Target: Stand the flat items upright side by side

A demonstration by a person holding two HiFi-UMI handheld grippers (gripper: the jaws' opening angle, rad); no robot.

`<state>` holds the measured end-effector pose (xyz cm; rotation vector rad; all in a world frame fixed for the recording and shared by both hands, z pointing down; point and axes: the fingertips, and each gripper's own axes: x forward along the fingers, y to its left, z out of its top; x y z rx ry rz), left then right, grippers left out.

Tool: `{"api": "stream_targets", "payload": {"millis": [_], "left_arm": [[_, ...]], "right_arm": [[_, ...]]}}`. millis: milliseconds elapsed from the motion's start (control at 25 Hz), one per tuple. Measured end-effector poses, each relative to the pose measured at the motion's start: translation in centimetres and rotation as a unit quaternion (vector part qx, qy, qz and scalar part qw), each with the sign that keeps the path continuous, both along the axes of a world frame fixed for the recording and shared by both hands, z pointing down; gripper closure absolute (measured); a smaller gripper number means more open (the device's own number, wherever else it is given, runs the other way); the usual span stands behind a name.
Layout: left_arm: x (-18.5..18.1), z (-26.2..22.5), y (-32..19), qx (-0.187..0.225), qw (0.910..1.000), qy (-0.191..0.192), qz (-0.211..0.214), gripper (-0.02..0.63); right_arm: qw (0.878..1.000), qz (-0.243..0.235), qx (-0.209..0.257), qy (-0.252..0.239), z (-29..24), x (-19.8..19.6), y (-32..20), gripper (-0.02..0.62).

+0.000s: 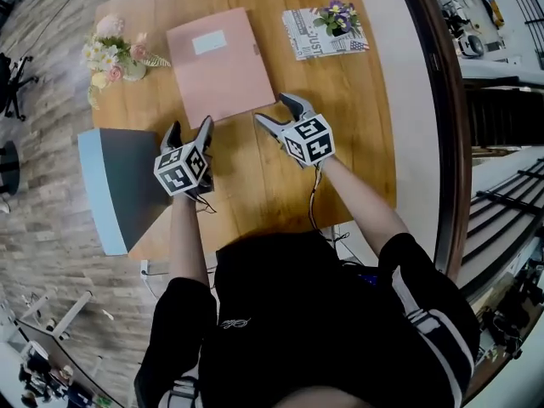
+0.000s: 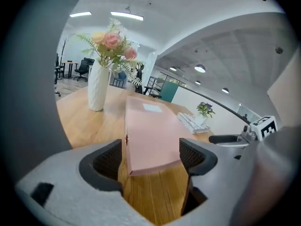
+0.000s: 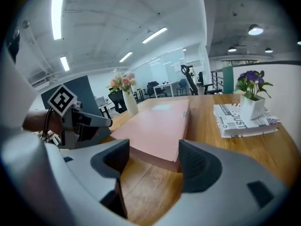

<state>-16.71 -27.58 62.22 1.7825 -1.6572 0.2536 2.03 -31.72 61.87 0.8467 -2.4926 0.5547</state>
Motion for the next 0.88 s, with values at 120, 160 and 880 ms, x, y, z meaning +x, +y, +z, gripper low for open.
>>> {"api": "stream_targets", "payload": {"millis": [120,160,880], "left_arm": [[-0.6,1.3,-2.4,-0.021,0.9996,0.014,-0.009,0.21],[-0.7,1.8,-3.0,-0.03,0.9993,0.019,-0.01,0.209],[2.2,5.4,-0.9,-0.073,0.9967,0.021,0.028,0.215]], "right_arm": [[0.999,0.014,-0.029,-0.003,1.4,-0.3,-1.1,0.264],[0.999,0.017,-0.039,-0.003,1.9,-0.4,-1.4,0.262],[0.993,0.056,-0.106,0.01,4.8,0.0,-1.3,0.311]]}}
